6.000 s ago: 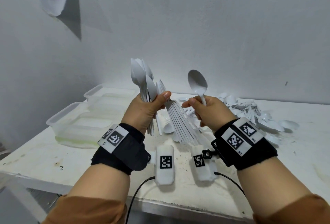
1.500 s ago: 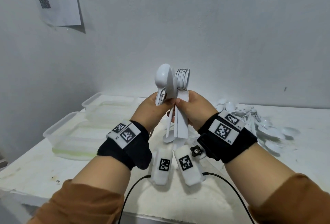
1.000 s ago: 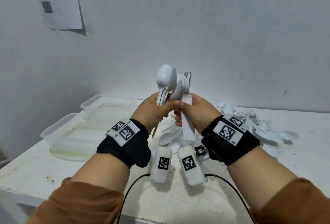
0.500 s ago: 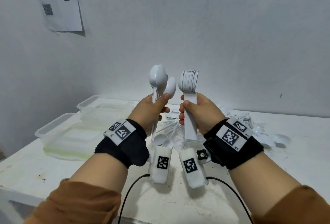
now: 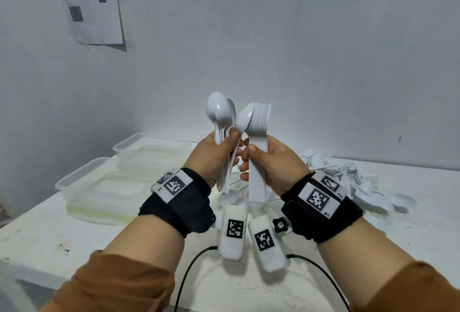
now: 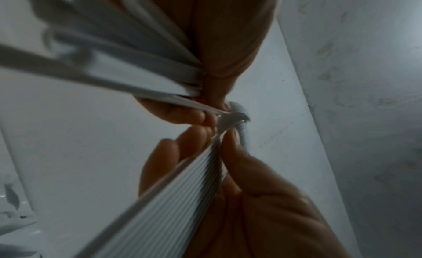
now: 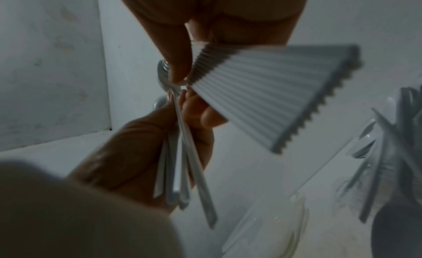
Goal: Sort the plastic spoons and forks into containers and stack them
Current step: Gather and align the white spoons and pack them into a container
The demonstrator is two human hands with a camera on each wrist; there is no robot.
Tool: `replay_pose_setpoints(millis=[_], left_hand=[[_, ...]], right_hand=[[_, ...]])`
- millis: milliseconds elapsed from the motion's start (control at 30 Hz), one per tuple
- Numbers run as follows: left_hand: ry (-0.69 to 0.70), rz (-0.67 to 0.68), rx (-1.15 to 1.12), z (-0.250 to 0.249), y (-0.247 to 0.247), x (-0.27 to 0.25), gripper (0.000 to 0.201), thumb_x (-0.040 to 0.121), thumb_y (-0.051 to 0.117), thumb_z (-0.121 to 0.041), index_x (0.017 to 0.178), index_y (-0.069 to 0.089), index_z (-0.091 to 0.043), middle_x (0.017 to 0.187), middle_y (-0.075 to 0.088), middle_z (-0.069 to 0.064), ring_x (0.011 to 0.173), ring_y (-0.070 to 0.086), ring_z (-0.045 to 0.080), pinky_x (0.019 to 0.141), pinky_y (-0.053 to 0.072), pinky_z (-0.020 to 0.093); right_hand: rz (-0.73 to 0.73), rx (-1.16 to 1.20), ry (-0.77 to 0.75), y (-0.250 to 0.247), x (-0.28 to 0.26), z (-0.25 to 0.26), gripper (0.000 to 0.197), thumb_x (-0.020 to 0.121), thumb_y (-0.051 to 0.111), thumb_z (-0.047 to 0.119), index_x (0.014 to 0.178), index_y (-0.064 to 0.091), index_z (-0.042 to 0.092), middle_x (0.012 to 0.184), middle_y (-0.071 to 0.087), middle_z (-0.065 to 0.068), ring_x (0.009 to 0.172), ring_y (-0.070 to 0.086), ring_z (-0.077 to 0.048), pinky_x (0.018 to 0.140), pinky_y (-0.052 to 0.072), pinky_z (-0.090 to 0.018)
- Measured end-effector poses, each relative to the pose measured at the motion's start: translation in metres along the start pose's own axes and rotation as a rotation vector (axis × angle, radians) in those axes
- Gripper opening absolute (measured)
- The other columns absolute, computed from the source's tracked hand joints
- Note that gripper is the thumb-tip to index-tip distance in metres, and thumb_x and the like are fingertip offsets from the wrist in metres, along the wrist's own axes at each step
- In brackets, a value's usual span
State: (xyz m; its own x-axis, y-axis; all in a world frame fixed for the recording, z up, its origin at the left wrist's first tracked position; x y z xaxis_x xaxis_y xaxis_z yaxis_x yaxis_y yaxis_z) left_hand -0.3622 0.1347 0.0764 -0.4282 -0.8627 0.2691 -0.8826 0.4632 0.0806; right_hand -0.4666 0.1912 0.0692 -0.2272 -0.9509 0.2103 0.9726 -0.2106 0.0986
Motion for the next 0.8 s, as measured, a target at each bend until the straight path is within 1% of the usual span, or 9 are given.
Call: replay_pose_setpoints(millis=[67, 200, 233, 333, 400, 500, 600, 700, 800], left_hand=[[-0.008, 0.015, 0.01, 0.0, -0.005, 0.0, 0.02, 0.096, 0.048, -0.022, 0.08, 0.054, -0.013, 0.054, 0.058, -0.008, 0.05, 0.053, 0.007, 0.054, 0.047, 0.017], [-0.007, 0.043, 0.036, 0.0, -0.016, 0.006, 0.019, 0.098, 0.045, -0.02, 0.083, 0.054, -0.013, 0.065, 0.057, 0.001, 0.055, 0.055, 0.011, 0.06, 0.047, 0.023], [-0.016, 0.045, 0.034, 0.0, -0.021, 0.008, 0.018, 0.098, 0.045, -0.02, 0.085, 0.055, -0.012, 0.066, 0.057, 0.002, 0.056, 0.055, 0.012, 0.061, 0.047, 0.024], [-0.053, 0.049, 0.04, 0.001, -0.034, 0.015, 0.016, 0.098, 0.046, -0.018, 0.087, 0.054, -0.011, 0.068, 0.057, 0.003, 0.058, 0.055, 0.016, 0.062, 0.047, 0.026], [-0.056, 0.039, 0.067, -0.001, -0.045, 0.019, 0.015, 0.098, 0.047, -0.019, 0.086, 0.054, -0.014, 0.065, 0.058, -0.001, 0.055, 0.057, 0.01, 0.056, 0.047, 0.018], [-0.028, 0.038, 0.159, -0.005, -0.058, 0.024, 0.012, 0.098, 0.047, -0.018, 0.088, 0.054, -0.018, 0.073, 0.058, -0.003, 0.06, 0.055, 0.005, 0.049, 0.041, 0.011], [-0.035, 0.032, 0.144, -0.006, -0.068, 0.029, 0.011, 0.097, 0.048, -0.016, 0.089, 0.054, -0.016, 0.075, 0.056, 0.002, 0.063, 0.052, 0.012, 0.058, 0.043, 0.022], [-0.028, 0.029, 0.144, -0.008, -0.079, 0.034, 0.011, 0.097, 0.049, -0.017, 0.088, 0.055, -0.016, 0.074, 0.054, 0.003, 0.062, 0.049, 0.016, 0.064, 0.042, 0.03], [-0.009, 0.034, 0.202, -0.011, -0.09, 0.037, 0.013, 0.096, 0.049, -0.017, 0.084, 0.053, -0.019, 0.069, 0.052, 0.0, 0.062, 0.047, 0.013, 0.061, 0.038, 0.026]], right_hand=[[-0.013, -0.031, -0.009, 0.006, 0.005, -0.002, 0.006, 0.095, 0.049, 0.009, 0.089, 0.051, 0.01, 0.07, 0.055, -0.006, 0.052, 0.058, -0.013, 0.055, 0.054, -0.03], [-0.048, -0.122, -0.022, 0.022, 0.015, -0.002, 0.003, 0.094, 0.052, 0.01, 0.091, 0.052, 0.01, 0.068, 0.058, -0.006, 0.053, 0.058, -0.011, 0.056, 0.054, -0.03], [-0.052, -0.148, -0.023, 0.027, 0.018, -0.002, 0.002, 0.094, 0.053, 0.01, 0.095, 0.052, 0.008, 0.071, 0.059, -0.007, 0.056, 0.058, -0.012, 0.057, 0.055, -0.032], [-0.067, -0.204, -0.025, 0.04, 0.026, -0.003, 0.022, 0.093, 0.054, 0.011, 0.112, 0.052, 0.001, 0.089, 0.061, -0.016, 0.068, 0.059, -0.021, 0.066, 0.056, -0.042], [-0.069, -0.218, -0.028, 0.048, 0.031, -0.003, 0.025, 0.093, 0.055, 0.011, 0.115, 0.051, 0.001, 0.095, 0.063, -0.018, 0.073, 0.061, -0.026, 0.071, 0.055, -0.045], [-0.085, -0.3, -0.05, 0.058, 0.038, -0.003, 0.023, 0.092, 0.056, 0.011, 0.113, 0.054, 0.003, 0.097, 0.067, -0.014, 0.08, 0.066, -0.027, 0.079, 0.056, -0.043], [-0.106, -0.375, -0.068, 0.068, 0.046, -0.002, 0.013, 0.086, 0.061, 0.019, 0.099, 0.059, 0.017, 0.096, 0.07, -0.011, 0.089, 0.068, -0.028, 0.089, 0.051, -0.05], [-0.096, -0.341, -0.073, 0.078, 0.05, 0.0, 0.006, 0.085, 0.061, 0.019, 0.09, 0.059, 0.021, 0.087, 0.07, -0.007, 0.084, 0.068, -0.028, 0.087, 0.051, -0.052], [-0.078, -0.248, -0.073, 0.089, 0.052, 0.001, 0.01, 0.09, 0.057, 0.007, 0.09, 0.055, 0.016, 0.077, 0.063, -0.003, 0.066, 0.061, -0.02, 0.078, 0.053, -0.049]])
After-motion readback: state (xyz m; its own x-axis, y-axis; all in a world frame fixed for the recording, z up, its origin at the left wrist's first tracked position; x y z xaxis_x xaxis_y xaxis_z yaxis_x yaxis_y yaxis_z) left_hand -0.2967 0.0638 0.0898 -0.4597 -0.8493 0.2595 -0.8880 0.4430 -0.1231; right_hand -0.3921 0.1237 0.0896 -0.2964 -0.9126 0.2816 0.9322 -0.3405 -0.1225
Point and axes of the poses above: each hand's wrist, its own x-axis towards the middle knuckle, its own y-axis out of the palm, z = x × y, the point moved 5 cm from there along x, towards the middle knuckle
